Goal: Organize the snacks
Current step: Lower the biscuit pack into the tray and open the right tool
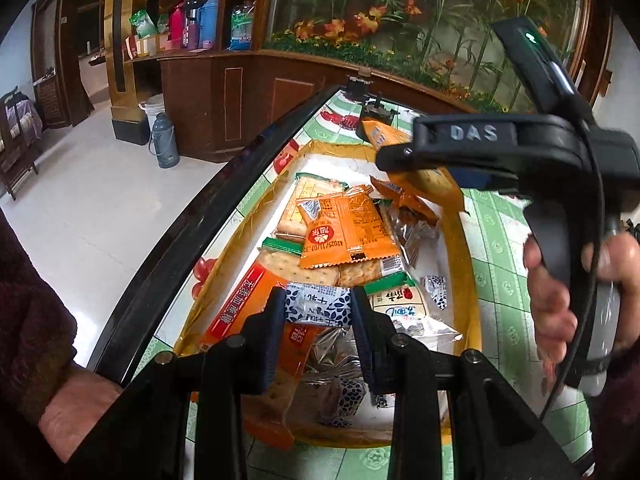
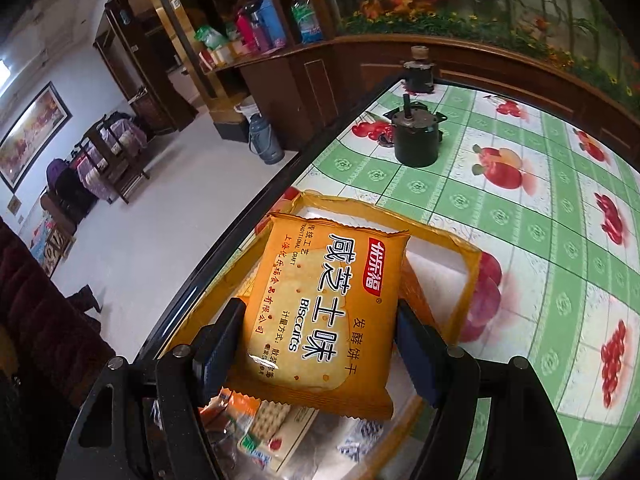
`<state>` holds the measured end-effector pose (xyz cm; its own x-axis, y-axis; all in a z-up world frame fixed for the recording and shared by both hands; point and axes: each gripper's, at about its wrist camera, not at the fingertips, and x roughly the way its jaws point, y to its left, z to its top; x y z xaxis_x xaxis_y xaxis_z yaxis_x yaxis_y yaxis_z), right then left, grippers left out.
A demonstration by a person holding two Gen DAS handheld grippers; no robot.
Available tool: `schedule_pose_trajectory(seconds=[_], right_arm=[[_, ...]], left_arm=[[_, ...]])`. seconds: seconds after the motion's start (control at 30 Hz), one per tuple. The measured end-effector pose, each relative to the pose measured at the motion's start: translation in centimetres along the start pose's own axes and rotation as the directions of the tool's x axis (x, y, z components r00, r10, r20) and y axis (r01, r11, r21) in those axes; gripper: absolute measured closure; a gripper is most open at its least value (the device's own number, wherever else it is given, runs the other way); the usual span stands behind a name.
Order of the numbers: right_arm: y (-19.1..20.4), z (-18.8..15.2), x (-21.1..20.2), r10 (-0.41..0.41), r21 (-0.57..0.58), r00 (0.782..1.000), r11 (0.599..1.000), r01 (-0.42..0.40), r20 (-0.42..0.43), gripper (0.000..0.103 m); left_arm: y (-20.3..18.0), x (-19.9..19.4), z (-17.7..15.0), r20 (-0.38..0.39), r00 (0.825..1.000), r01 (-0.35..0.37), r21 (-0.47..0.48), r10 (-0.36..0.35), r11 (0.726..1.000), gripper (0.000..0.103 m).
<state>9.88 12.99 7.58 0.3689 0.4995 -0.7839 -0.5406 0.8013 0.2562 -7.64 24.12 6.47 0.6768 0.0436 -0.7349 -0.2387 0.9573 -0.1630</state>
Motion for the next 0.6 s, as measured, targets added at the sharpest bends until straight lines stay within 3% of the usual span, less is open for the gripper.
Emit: schedule_pose_trajectory(seconds=[0.6], right_arm=[[0.0, 1.2, 4.2, -0.014, -0.009, 0.998, 1.000, 0.013, -0.063, 0.025]], left_arm=[[-0.8, 1.0, -0.1, 0.010, 1.000, -0.029, 0.016, 0.029, 0.999, 0.071]])
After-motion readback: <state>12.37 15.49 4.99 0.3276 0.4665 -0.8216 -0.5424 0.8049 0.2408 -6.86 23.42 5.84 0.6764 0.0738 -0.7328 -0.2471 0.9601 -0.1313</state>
